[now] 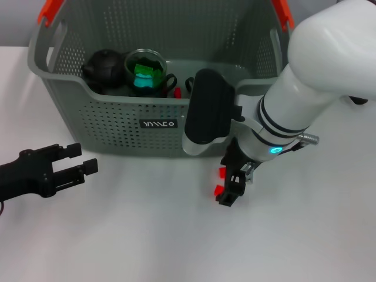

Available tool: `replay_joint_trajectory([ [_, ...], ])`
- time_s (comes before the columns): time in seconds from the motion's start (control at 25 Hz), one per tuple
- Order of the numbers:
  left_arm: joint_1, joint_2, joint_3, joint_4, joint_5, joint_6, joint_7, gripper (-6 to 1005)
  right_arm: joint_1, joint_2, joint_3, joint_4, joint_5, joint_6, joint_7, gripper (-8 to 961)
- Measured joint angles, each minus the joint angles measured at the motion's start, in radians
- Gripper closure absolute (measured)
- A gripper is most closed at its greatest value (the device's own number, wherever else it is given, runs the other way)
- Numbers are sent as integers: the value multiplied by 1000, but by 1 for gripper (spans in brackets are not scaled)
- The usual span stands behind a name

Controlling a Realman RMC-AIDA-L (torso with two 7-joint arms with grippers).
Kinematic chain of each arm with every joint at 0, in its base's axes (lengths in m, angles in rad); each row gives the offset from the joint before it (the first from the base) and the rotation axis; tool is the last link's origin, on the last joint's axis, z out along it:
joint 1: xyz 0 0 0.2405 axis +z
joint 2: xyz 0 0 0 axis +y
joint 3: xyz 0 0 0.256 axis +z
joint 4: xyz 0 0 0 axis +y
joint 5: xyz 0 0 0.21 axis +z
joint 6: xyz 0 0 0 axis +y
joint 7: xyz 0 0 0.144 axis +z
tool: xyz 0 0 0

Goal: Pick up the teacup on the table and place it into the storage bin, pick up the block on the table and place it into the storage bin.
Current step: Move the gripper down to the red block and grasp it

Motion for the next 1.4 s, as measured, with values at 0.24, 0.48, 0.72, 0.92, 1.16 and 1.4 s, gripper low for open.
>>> replay_joint_trajectory([
  [0.24, 1, 0, 0, 0, 0, -2, 0, 341, 34, -4, -2, 73, 70, 26, -4, 112],
  [0.48, 1, 0, 0, 0, 0, -3, 0, 341, 49, -4, -1, 96, 83, 13, -6, 118],
  [0.72, 3, 0, 0, 2, 0, -3, 0, 341, 55, -6, 6, 88, 124, -74, -22, 123],
  [0.92, 3, 0, 0, 3, 1, -3, 0, 341, 46, -11, 14, 50, 153, -158, -39, 128],
  [1.16, 3, 0, 0, 2, 2, -3, 0, 341, 36, -13, 22, 29, 116, -115, -6, 134],
  [1.4, 3, 0, 0, 0, 1, -4, 0, 341, 35, -6, 2, 43, 106, -71, -5, 140],
])
